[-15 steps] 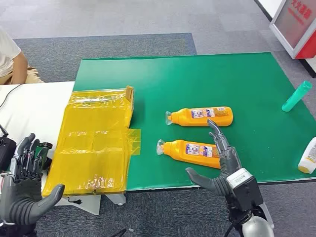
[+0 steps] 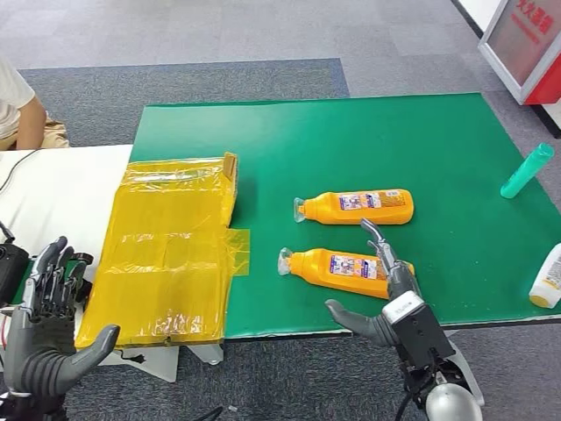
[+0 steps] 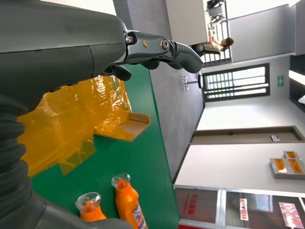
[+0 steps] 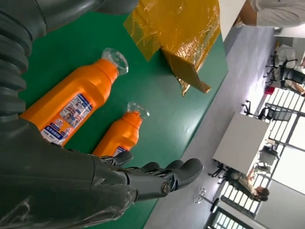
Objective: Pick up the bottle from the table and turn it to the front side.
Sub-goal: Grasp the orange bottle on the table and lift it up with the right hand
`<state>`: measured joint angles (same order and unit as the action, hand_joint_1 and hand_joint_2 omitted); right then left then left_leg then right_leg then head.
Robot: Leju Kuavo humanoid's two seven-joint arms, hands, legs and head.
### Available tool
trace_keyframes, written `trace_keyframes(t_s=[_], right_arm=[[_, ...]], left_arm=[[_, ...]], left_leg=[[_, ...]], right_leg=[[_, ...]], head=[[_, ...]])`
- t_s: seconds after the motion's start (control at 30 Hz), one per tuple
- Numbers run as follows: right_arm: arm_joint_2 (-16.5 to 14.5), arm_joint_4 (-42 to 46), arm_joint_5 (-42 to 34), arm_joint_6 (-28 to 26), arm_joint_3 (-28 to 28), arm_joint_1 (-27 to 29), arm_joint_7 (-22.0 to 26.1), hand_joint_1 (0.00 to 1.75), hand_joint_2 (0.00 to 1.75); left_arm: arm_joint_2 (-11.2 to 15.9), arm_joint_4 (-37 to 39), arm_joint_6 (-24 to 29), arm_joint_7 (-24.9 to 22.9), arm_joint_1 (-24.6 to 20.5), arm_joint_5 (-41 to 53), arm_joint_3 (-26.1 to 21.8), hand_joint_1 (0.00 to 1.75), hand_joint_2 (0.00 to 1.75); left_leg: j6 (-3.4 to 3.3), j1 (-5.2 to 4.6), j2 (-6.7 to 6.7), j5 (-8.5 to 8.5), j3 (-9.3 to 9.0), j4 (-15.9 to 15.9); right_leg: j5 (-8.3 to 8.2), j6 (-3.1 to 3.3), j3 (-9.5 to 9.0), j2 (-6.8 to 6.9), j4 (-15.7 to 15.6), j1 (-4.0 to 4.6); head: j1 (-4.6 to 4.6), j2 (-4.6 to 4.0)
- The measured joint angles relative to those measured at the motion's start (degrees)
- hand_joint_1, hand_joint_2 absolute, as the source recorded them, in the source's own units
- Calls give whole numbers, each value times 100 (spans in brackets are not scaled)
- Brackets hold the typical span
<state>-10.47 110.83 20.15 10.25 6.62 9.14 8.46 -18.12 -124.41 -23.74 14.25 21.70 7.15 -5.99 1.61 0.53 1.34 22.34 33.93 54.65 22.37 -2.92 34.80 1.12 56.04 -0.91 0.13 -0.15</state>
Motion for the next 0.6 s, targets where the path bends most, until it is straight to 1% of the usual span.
trace_keyframes(t_s=[0.1,0.17,0.23,0.27,0.37,0.43,0.5,0.6], right_arm=[[1,-47,73,-11,0,-16,-22,0,175],[10,-333,1360,-272,0,-159,-347,0,175],[27,-721,3069,-563,0,-358,-784,0,175],[38,-872,3552,-598,0,-430,-917,0,175],[103,-1362,5169,-545,0,-659,-1375,0,175],[168,-1714,6226,-301,14,-826,-1749,0,175],[255,-2108,6707,-91,72,-990,-2072,0,175],[437,-2712,6766,-105,246,-1213,-2384,0,175]], left_arm=[[4,41,-16,13,-21,0,-13,0,175],[21,327,27,1,-155,459,-133,0,175],[38,699,179,-46,-318,1344,-272,0,175],[42,819,265,-62,-366,1738,-296,0,175],[56,1103,461,-67,-470,2624,-316,0,175],[74,1206,610,-33,-506,3066,-271,0,175],[107,1248,735,25,-532,3364,-151,0,175],[197,1262,813,93,-548,3376,163,0,175]], left_leg=[[0,0,0,0,0,0],[1,0,0,-2,-1,0],[2,0,0,-5,-1,0],[2,0,0,-6,-1,0],[0,0,0,-9,-2,0],[-1,0,0,-9,-1,0],[-1,0,0,-9,0,1],[-1,0,0,-9,0,1]], right_leg=[[0,0,0,0,0,0],[-1,0,-1,0,0,0],[-4,0,-1,0,0,0],[-5,0,-1,0,0,0],[-7,-1,-1,0,0,0],[-8,-2,-1,0,0,0],[-8,-2,-1,0,0,0],[-8,-3,-1,0,0,-1]], head=[[-1,0],[-1,0],[0,0],[-1,0],[-1,0],[0,0],[1,0],[-1,0]])
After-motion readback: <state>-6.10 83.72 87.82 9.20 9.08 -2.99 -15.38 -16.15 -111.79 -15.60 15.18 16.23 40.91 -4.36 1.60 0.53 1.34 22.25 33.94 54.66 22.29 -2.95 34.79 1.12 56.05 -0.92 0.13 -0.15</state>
